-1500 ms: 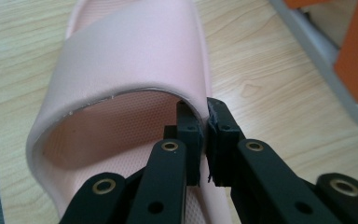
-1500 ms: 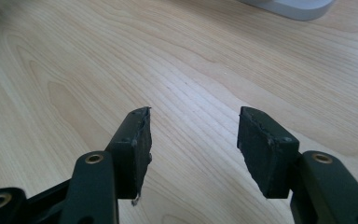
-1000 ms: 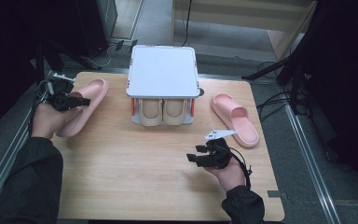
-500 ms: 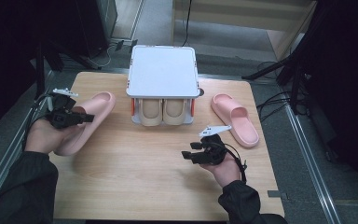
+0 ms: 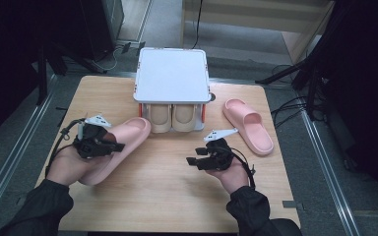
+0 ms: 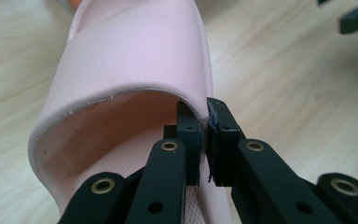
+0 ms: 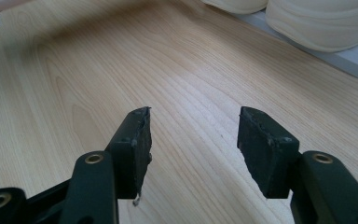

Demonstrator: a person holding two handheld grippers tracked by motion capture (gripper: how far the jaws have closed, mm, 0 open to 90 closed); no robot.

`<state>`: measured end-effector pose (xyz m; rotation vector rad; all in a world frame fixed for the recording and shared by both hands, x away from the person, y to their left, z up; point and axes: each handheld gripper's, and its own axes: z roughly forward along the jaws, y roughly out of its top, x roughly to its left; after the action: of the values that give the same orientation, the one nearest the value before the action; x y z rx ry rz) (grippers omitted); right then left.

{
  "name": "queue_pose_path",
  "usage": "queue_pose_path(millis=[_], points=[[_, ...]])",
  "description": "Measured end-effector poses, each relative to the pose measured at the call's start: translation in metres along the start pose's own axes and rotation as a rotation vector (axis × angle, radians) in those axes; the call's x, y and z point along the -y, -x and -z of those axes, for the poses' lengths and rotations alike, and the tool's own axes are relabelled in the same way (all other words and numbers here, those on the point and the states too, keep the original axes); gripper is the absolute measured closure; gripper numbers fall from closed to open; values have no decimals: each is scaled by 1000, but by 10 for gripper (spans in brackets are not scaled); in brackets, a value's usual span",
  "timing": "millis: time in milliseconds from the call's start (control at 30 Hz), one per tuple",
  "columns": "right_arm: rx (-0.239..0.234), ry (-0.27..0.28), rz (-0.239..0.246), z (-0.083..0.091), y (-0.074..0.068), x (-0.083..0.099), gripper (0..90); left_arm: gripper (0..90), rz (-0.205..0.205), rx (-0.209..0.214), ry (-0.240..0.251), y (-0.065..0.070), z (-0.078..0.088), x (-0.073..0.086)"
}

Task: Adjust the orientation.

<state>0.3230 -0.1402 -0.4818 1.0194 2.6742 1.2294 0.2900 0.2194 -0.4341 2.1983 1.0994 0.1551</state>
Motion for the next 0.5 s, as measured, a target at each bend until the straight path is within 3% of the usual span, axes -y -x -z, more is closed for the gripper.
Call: queue_pose_path(millis=[267, 500], points=[[3, -4, 8, 0, -1, -1, 450, 846, -57, 21, -30, 25, -24, -4], [2, -19, 14, -5, -4, -1, 450, 844, -75, 47, -33, 42, -47, -8]])
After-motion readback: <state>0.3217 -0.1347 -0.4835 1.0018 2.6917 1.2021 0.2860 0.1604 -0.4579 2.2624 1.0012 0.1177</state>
